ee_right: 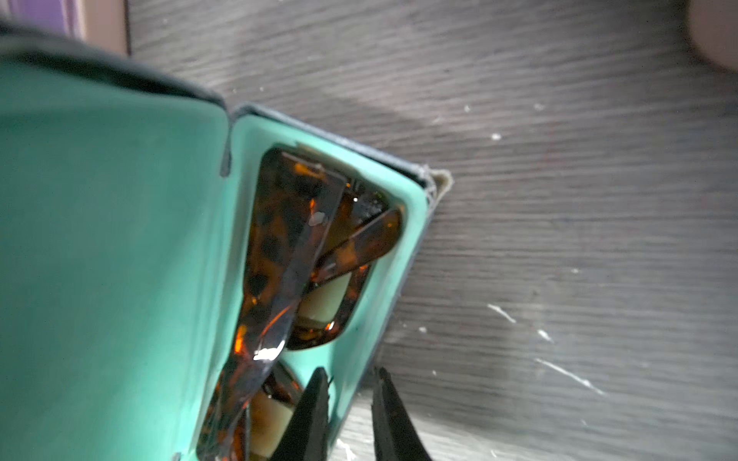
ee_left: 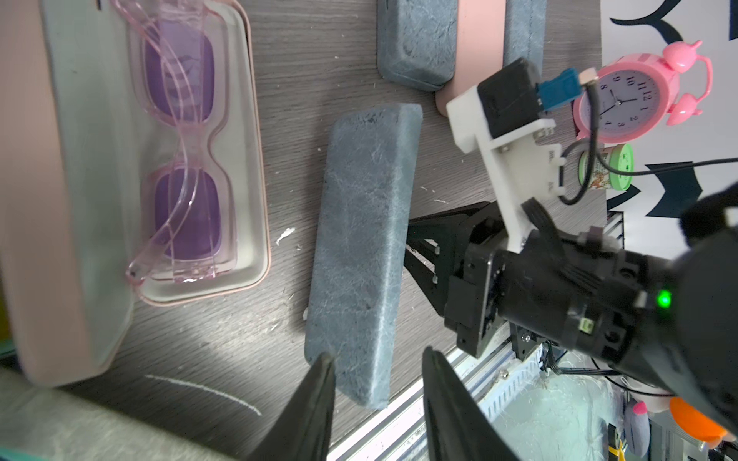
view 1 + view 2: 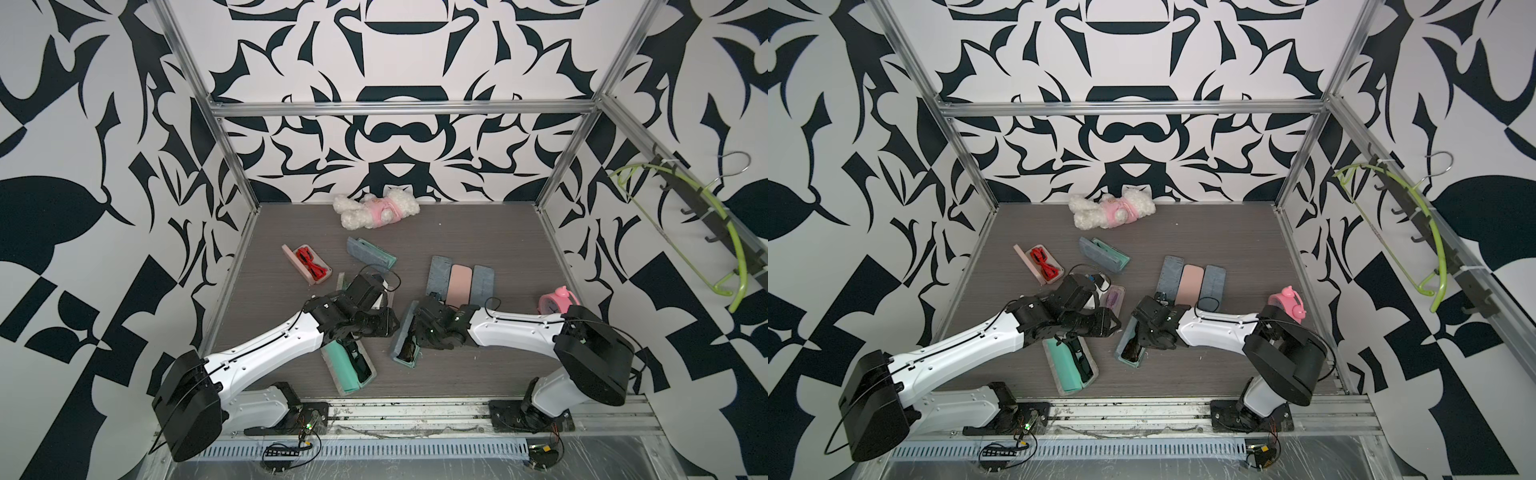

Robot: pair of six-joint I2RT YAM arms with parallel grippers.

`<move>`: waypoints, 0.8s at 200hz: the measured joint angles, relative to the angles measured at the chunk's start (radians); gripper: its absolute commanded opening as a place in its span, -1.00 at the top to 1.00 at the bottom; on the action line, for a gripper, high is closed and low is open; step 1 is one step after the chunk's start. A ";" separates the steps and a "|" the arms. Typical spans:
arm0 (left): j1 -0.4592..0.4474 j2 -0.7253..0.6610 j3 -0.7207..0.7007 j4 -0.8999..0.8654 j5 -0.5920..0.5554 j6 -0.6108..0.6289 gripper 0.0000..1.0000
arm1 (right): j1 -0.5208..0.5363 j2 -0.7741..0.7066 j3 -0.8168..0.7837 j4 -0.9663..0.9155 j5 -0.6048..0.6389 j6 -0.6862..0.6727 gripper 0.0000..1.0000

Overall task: Close the glasses case
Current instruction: Close the glasses case at the center of the board.

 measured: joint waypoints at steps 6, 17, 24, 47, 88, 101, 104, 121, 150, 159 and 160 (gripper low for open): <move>0.000 -0.001 -0.003 0.001 0.000 -0.003 0.21 | -0.001 0.000 0.000 0.000 0.000 -0.002 0.60; 0.000 -0.005 -0.015 0.003 0.000 -0.006 0.22 | -0.003 0.000 0.001 -0.001 0.000 -0.007 0.62; 0.000 -0.008 -0.025 0.004 0.000 -0.010 0.23 | -0.005 0.001 0.003 -0.003 0.000 -0.011 0.63; 0.000 -0.014 -0.048 0.004 0.000 -0.019 0.24 | -0.016 0.011 0.016 -0.010 0.000 -0.026 0.69; -0.008 -0.019 -0.072 0.005 0.000 -0.037 0.27 | -0.041 0.029 0.050 -0.013 -0.001 -0.056 0.71; -0.015 -0.019 -0.078 0.008 0.000 -0.042 0.27 | -0.047 0.035 0.064 -0.016 -0.002 -0.068 0.72; -0.017 -0.019 -0.079 0.007 0.000 -0.043 0.28 | -0.048 0.037 0.067 -0.018 -0.002 -0.069 0.72; -0.026 -0.019 -0.087 0.012 0.000 -0.049 0.27 | -0.051 0.044 0.076 -0.018 -0.002 -0.077 0.72; -0.029 -0.020 -0.092 0.017 0.000 -0.059 0.13 | -0.052 0.045 0.077 -0.018 -0.003 -0.083 0.70; -0.029 -0.022 -0.092 0.019 0.000 -0.060 0.08 | -0.052 0.043 0.076 -0.018 -0.005 -0.084 0.66; -0.029 -0.022 -0.092 0.020 0.000 -0.061 0.07 | -0.052 0.042 0.076 -0.018 -0.005 -0.084 0.66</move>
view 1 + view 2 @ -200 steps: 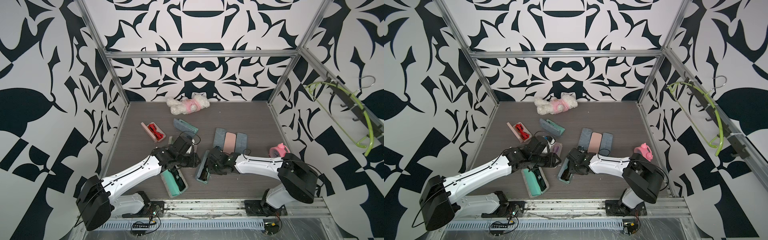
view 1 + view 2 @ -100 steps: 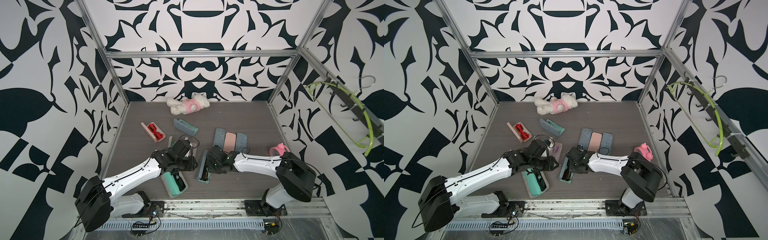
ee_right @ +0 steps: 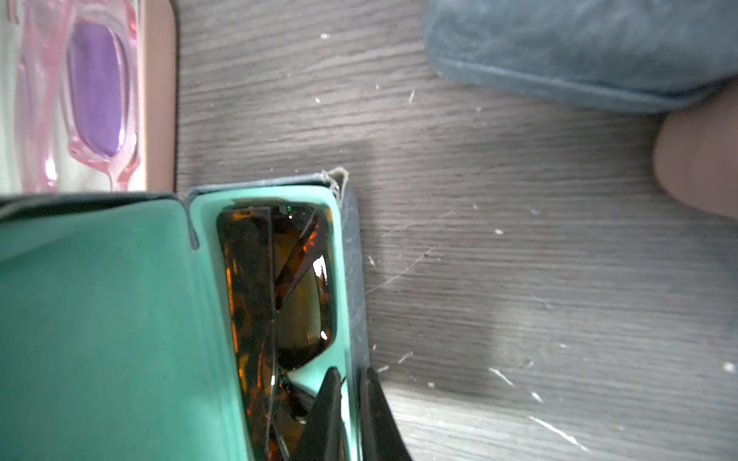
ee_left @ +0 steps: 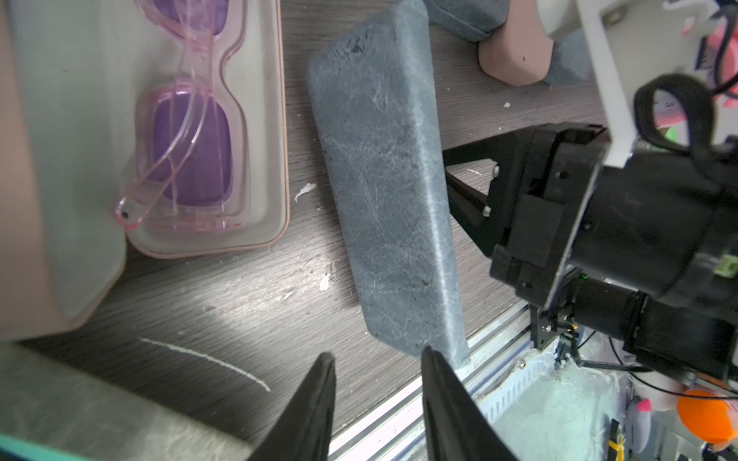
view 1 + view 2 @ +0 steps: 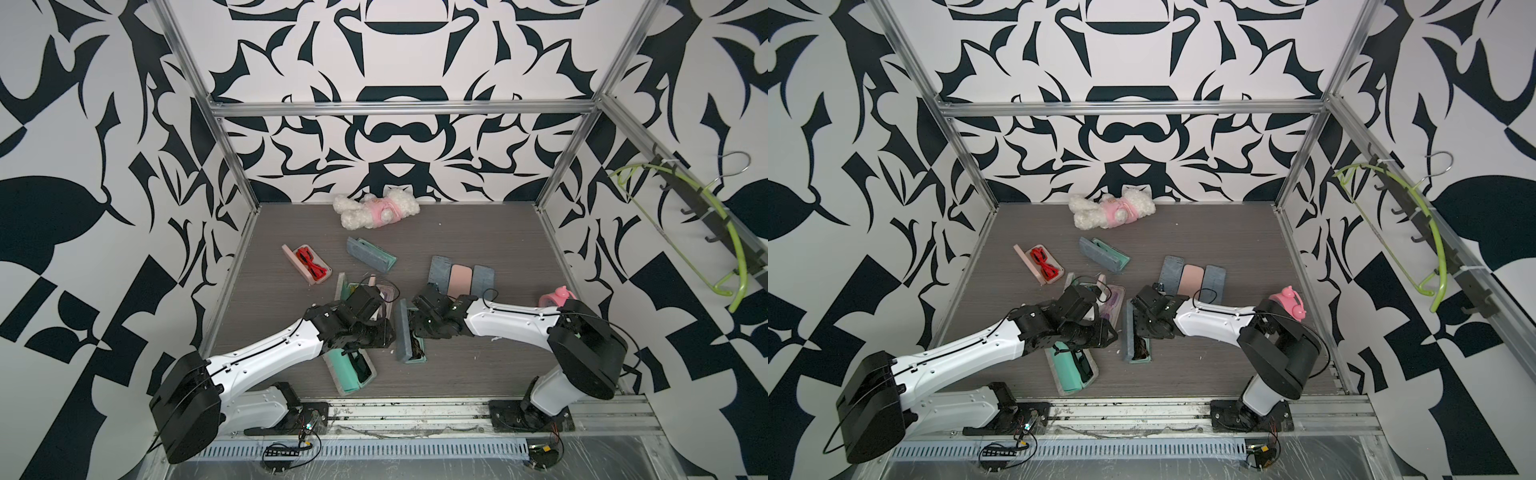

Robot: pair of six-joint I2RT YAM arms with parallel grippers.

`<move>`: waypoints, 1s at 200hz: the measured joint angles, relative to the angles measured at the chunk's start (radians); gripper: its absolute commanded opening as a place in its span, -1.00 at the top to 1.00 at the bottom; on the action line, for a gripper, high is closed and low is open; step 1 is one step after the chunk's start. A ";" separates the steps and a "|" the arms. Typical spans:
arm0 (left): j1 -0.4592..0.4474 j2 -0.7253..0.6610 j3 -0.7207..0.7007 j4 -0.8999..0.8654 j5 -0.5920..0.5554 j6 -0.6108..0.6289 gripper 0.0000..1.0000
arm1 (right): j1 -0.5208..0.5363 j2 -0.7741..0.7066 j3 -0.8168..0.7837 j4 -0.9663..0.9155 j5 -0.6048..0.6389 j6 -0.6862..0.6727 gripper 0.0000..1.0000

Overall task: Close the glasses case
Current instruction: Close the glasses case at the center of the board.

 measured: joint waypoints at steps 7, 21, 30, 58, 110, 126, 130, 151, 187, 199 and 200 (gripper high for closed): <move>0.000 -0.002 0.000 0.003 0.000 -0.002 0.00 | 0.000 -0.003 0.000 0.000 -0.001 -0.002 0.63; 0.000 -0.004 0.000 0.008 0.001 -0.008 -0.04 | 0.000 -0.009 -0.001 0.002 -0.005 -0.007 0.56; 0.000 -0.006 0.000 0.011 0.002 -0.008 -0.06 | 0.000 -0.014 -0.002 0.005 -0.008 -0.011 0.52; 0.000 -0.008 0.003 0.023 0.008 -0.010 -0.06 | -0.004 -0.033 -0.019 0.024 -0.021 -0.013 0.47; 0.000 0.006 0.010 0.067 0.036 -0.017 0.01 | -0.016 -0.041 -0.064 0.056 -0.049 -0.013 0.49; 0.000 0.015 0.010 0.075 0.040 -0.020 0.10 | -0.019 -0.041 -0.073 0.064 -0.051 -0.013 0.51; 0.000 0.016 0.010 0.077 0.042 -0.019 0.11 | -0.019 -0.041 -0.076 0.066 -0.051 -0.013 0.51; 0.000 0.027 0.021 0.079 0.043 -0.024 0.13 | -0.019 -0.045 -0.090 0.076 -0.056 -0.013 0.55; 0.000 0.042 0.031 0.094 0.047 -0.025 0.16 | -0.019 -0.048 -0.105 0.097 -0.064 -0.013 0.59; 0.000 0.050 0.031 0.099 0.048 -0.025 0.17 | -0.019 -0.049 -0.110 0.105 -0.067 -0.011 0.61; 0.000 0.050 0.031 0.099 0.049 -0.025 0.17 | -0.019 -0.050 -0.111 0.105 -0.068 -0.011 0.61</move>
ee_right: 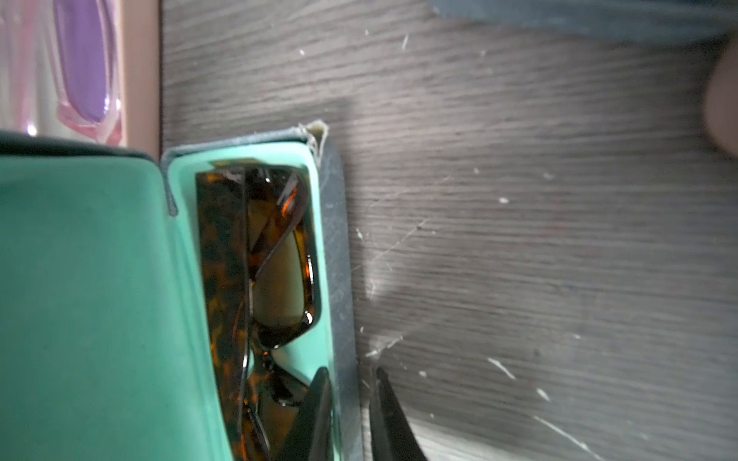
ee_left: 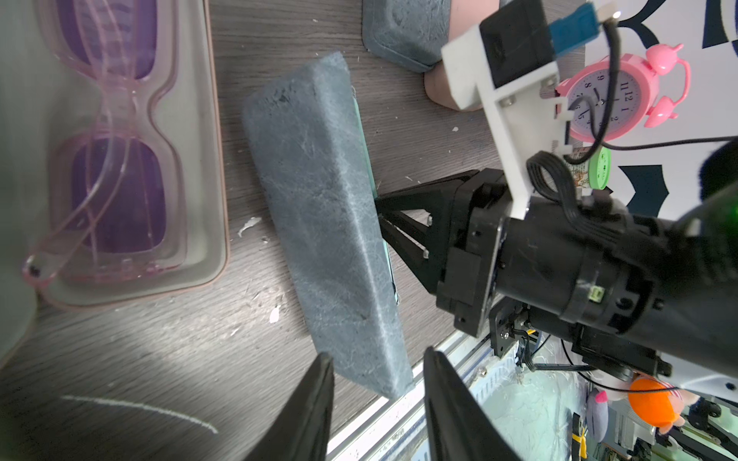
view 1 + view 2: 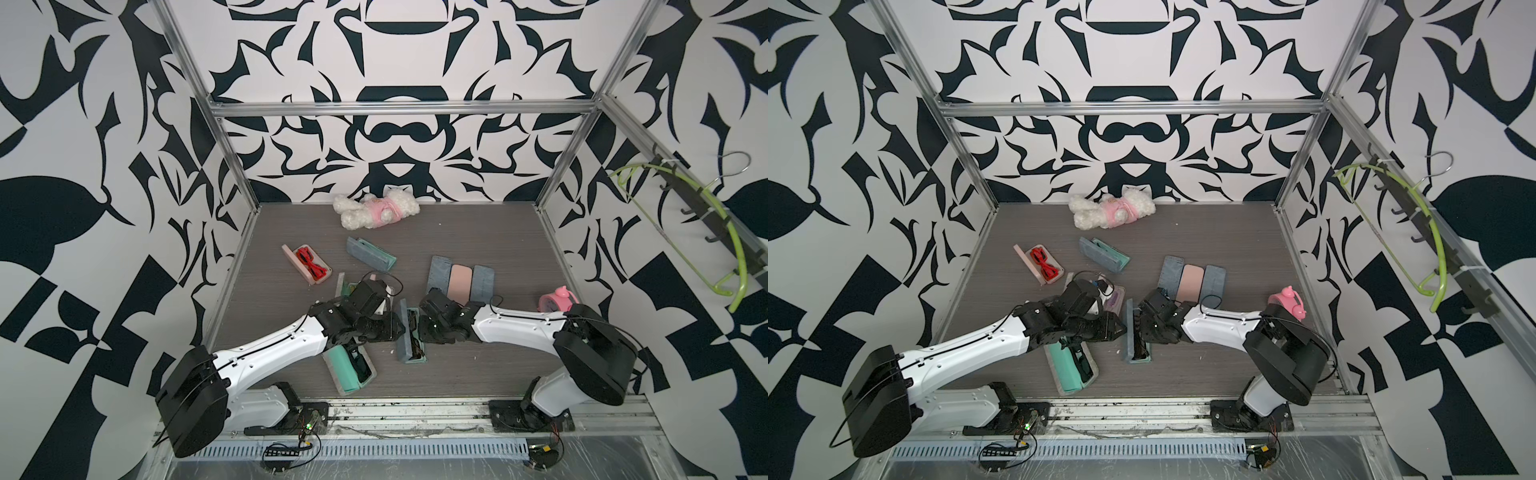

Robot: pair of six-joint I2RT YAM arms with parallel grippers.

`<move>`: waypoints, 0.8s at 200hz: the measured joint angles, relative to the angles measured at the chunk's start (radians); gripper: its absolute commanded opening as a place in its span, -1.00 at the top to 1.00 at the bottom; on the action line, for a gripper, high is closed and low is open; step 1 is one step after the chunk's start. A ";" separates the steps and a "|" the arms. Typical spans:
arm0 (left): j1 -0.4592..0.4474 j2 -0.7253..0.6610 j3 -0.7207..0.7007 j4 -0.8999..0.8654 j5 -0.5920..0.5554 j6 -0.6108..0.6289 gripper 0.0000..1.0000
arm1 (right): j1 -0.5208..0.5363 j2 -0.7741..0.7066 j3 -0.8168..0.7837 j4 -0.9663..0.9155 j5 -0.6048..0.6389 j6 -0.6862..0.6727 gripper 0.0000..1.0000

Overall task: Close the glasses case
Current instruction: Close the glasses case at the center of the board.

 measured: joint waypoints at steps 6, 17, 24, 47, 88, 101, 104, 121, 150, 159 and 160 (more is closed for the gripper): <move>0.000 0.005 0.000 0.002 0.000 0.000 0.18 | 0.000 -0.001 -0.002 0.002 0.000 0.000 0.62; 0.000 0.013 0.000 0.004 0.001 0.000 0.18 | 0.000 -0.002 -0.004 0.007 -0.002 0.002 0.63; 0.000 0.017 0.000 0.005 0.003 0.000 0.18 | 0.000 -0.002 -0.004 0.010 -0.004 0.002 0.64; 0.000 0.033 0.003 0.009 0.005 0.000 0.19 | 0.000 -0.002 -0.005 0.014 -0.008 0.002 0.65; -0.004 0.079 0.006 0.016 0.009 0.000 0.22 | 0.000 -0.002 -0.008 0.017 -0.011 0.002 0.66; -0.006 0.081 0.006 0.016 0.010 0.000 0.23 | 0.000 -0.002 -0.008 0.019 -0.012 0.002 0.66; -0.007 0.081 0.006 0.016 0.010 0.000 0.23 | 0.000 -0.002 -0.008 0.019 -0.012 0.002 0.66; -0.011 0.088 0.011 0.016 0.010 0.000 0.24 | 0.000 -0.002 -0.008 0.020 -0.013 0.002 0.67; -0.018 0.100 0.015 0.016 0.010 0.001 0.29 | 0.000 -0.002 -0.008 0.020 -0.014 0.002 0.68; -0.021 0.101 0.015 0.016 0.010 0.000 0.31 | 0.000 -0.002 -0.008 0.020 -0.014 0.002 0.68; -0.021 0.102 0.016 0.016 0.010 0.000 0.31 | 0.000 -0.002 -0.008 0.020 -0.014 0.002 0.68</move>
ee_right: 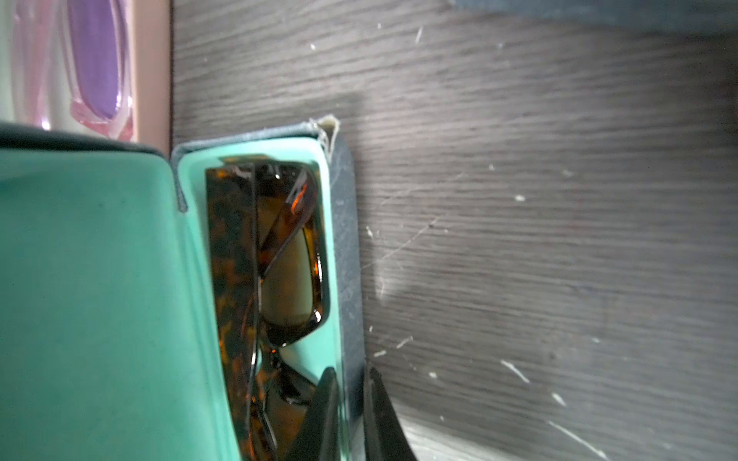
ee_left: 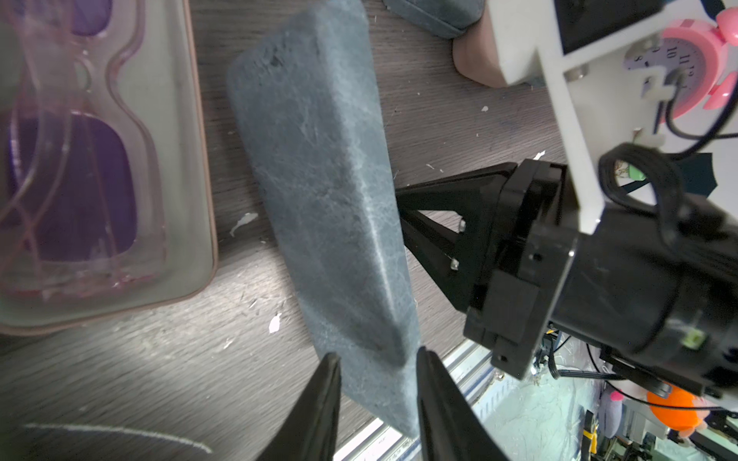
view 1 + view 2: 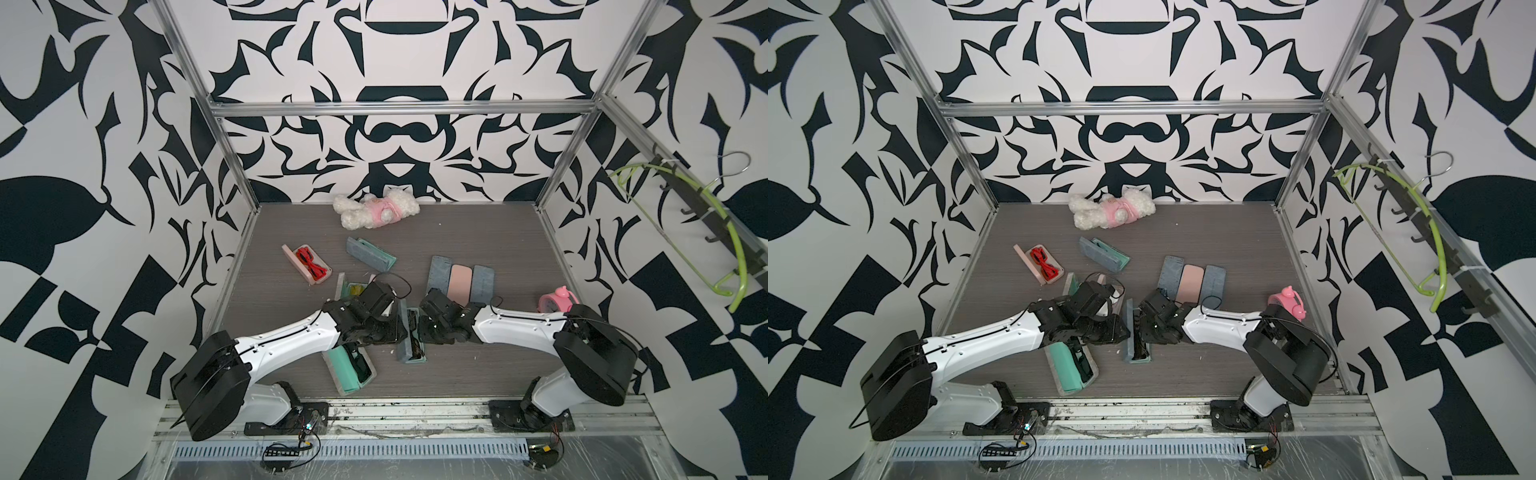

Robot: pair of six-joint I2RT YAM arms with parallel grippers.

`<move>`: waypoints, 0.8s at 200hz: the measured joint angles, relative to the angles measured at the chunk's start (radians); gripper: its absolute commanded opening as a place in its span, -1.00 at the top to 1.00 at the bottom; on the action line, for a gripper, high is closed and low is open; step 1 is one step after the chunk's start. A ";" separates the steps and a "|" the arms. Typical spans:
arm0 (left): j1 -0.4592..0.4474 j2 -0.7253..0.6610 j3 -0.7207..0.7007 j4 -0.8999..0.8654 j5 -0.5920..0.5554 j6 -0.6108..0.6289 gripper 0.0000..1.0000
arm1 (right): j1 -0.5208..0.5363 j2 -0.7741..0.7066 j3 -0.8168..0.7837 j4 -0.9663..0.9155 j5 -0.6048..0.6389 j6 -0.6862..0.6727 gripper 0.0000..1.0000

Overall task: Close the glasses case
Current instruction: Close the glasses case at the center of the board.

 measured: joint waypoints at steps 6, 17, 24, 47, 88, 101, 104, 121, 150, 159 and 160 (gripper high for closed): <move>-0.001 0.002 0.000 0.000 0.000 0.000 0.31 | 0.000 0.000 0.000 0.000 0.000 0.000 0.68; -0.003 0.008 0.001 0.000 0.000 0.000 0.33 | 0.000 0.000 -0.003 0.003 0.000 0.000 0.68; -0.004 0.011 0.001 0.000 0.000 0.000 0.34 | 0.000 0.000 -0.005 0.004 0.000 0.000 0.68; -0.006 0.018 0.003 0.000 0.000 0.000 0.36 | 0.000 0.000 -0.008 0.009 -0.001 0.000 0.69; -0.011 0.031 0.018 0.004 0.000 0.001 0.38 | 0.000 0.000 -0.011 0.013 -0.001 0.000 0.70; -0.014 0.037 0.021 0.005 0.000 0.001 0.38 | 0.000 0.000 -0.011 0.014 -0.001 0.000 0.71; -0.014 0.039 0.022 0.005 0.000 0.001 0.38 | 0.000 0.000 -0.011 0.014 -0.001 0.000 0.71; -0.017 0.049 0.023 0.007 0.000 0.001 0.39 | 0.000 0.000 -0.011 0.014 -0.001 0.000 0.72; -0.018 0.055 0.024 0.013 0.000 0.001 0.38 | 0.000 -0.002 -0.015 0.018 -0.001 0.000 0.73; -0.018 0.056 0.024 0.014 0.000 0.001 0.38 | 0.000 -0.003 -0.015 0.018 -0.001 0.000 0.73; -0.018 0.056 0.024 0.014 0.000 0.001 0.38 | 0.000 -0.003 -0.015 0.018 -0.001 0.000 0.73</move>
